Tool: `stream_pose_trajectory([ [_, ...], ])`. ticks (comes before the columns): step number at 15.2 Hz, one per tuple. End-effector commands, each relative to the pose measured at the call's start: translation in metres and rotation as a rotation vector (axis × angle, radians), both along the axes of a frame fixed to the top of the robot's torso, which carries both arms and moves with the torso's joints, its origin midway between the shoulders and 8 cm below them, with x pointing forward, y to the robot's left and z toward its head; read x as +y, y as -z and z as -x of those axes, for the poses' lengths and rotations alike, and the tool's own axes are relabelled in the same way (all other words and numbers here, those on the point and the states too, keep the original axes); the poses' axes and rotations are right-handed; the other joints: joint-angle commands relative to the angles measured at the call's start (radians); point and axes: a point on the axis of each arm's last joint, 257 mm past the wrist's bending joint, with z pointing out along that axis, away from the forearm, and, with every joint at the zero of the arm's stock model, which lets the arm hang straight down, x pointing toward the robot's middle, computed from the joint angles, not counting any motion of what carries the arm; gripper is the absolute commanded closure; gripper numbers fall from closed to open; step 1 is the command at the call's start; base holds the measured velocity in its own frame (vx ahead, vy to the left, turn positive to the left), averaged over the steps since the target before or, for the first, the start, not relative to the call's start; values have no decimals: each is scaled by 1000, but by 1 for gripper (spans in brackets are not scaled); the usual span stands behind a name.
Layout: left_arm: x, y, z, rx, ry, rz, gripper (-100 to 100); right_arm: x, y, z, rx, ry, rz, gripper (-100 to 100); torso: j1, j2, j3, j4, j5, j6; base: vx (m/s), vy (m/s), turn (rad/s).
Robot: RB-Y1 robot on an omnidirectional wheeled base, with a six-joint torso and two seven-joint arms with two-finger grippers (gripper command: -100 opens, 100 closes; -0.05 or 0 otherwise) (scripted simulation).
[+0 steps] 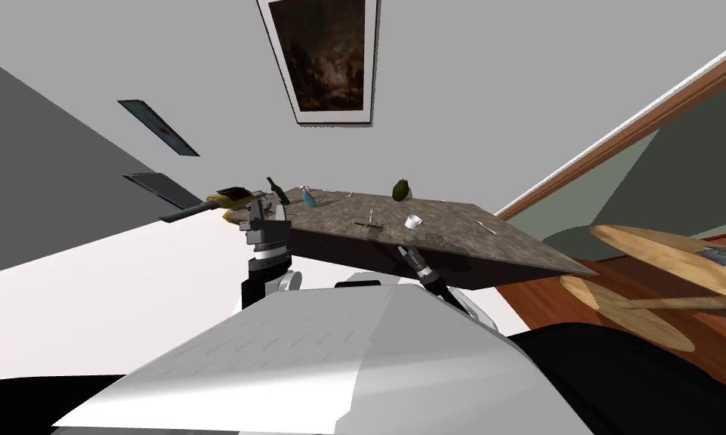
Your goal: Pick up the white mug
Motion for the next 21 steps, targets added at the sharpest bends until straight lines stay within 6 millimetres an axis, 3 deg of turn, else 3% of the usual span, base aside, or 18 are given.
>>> stream_pose_trajectory([
  [1, 0, 0, 0, 0, 0, 0, 0, -9, 30, 12, 81, -18, 30, -100, 0, 0, 0, 0, 0, 0, -33, 24, 233],
  [3, 0, 0, 0, 0, 0, 0, 0, -17, 37, 14, 103, -29, 69, -100, 0, 0, 0, 0, 0, 0, -28, 20, 140],
  [4, 0, 0, 0, 0, 0, 0, 0, -24, 62, 28, 171, -35, 82, -100, 0, -1, 0, 0, 0, 0, -27, 22, 198],
  [7, 0, 0, 0, 0, 0, 0, 0, -34, 67, 31, 190, -49, 123, -100, -1, -1, -1, 0, 0, 0, -22, 13, 104],
  [8, 0, 0, 0, 0, 0, 0, 0, -45, 90, 48, 262, -57, 148, -100, -1, -1, -1, 0, 0, 0, -19, 21, 209],
  [10, 0, 0, 0, 0, 0, 0, 0, -53, 94, 50, 277, -67, 179, -100, 0, -1, -1, 0, 0, -1, -21, 19, 171],
  [11, 0, 0, 0, 0, 0, 0, 0, -61, 112, 67, 338, -73, 191, -100, -1, -1, -1, 0, 0, 0, -17, 18, 222],
  [13, 0, 0, 0, 0, 0, 0, 0, -77, 117, 70, 363, -82, 238, -100, -1, -2, -1, 0, 0, -1, -15, 14, 169],
  [14, 0, 0, 0, 0, 0, 0, 0, -88, 136, 90, 428, -84, 252, -100, -1, -2, -1, 0, 0, 0, -14, 17, 215],
  [16, 0, 0, 0, 0, 0, 0, 0, -103, 137, 93, 449, -95, 299, -100, -1, -2, -1, 0, 0, -1, -13, 14, 176],
  [17, 0, 0, 0, 0, 0, 0, 0, -116, 153, 113, 513, -96, 315, -100, -1, -2, -1, 0, 0, 0, -13, 17, 253],
  [19, 0, 0, 0, 0, 0, 0, 0, -132, 153, 116, 532, -106, 362, -100, -1, -2, -1, 0, 0, -1, -9, 10, 169],
  [20, 0, 0, 0, 0, 0, 0, 0, -148, 166, 138, 599, -105, 384, -100, -1, -2, -1, -1, 0, 0, -10, 13, 238],
  [21, 0, 0, 0, 0, 0, 0, 0, -158, 167, 140, 610, -106, 407, -100, -1, -2, -1, -1, 0, -1, -10, 11, 248],
])
